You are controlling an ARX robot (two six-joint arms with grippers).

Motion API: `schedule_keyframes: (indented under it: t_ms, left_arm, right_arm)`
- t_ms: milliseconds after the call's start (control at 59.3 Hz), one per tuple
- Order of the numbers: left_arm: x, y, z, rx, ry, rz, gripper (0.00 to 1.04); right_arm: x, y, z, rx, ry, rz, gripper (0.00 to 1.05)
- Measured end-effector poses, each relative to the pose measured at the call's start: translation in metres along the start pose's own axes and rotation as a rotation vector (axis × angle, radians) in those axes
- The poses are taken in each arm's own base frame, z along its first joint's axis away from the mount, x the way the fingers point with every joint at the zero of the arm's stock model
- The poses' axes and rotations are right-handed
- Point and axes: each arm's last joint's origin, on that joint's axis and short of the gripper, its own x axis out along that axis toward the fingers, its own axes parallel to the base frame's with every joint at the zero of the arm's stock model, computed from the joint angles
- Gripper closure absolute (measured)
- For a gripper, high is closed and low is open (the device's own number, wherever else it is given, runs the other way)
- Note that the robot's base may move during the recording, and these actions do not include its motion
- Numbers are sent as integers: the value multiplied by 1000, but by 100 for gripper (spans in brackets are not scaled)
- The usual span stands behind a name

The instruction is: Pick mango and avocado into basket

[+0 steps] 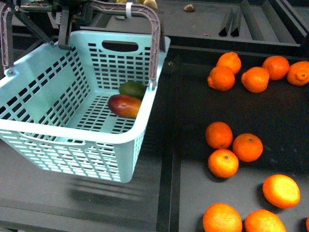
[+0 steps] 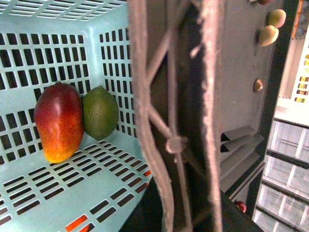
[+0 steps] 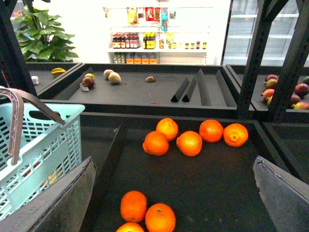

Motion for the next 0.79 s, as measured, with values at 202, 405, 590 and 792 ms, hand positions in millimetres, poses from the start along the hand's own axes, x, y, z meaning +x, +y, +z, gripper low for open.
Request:
schedule_keyframes:
  t_ms: [202,405,590,792]
  left_arm:
    - [43,1,16,29,-18,22,99]
    - [74,1,9,113,98,1,99]
    - [79,12,-6,144,151,10,99]
    - [70,32,-9,111,159,17,83]
  right_arm:
    - [0,0,0,0,0,0,8]
    - [0,0,0,0,0,0,8]
    - [0,0,0,0,0,0,8]
    - [0,0,0,0,0,0,8]
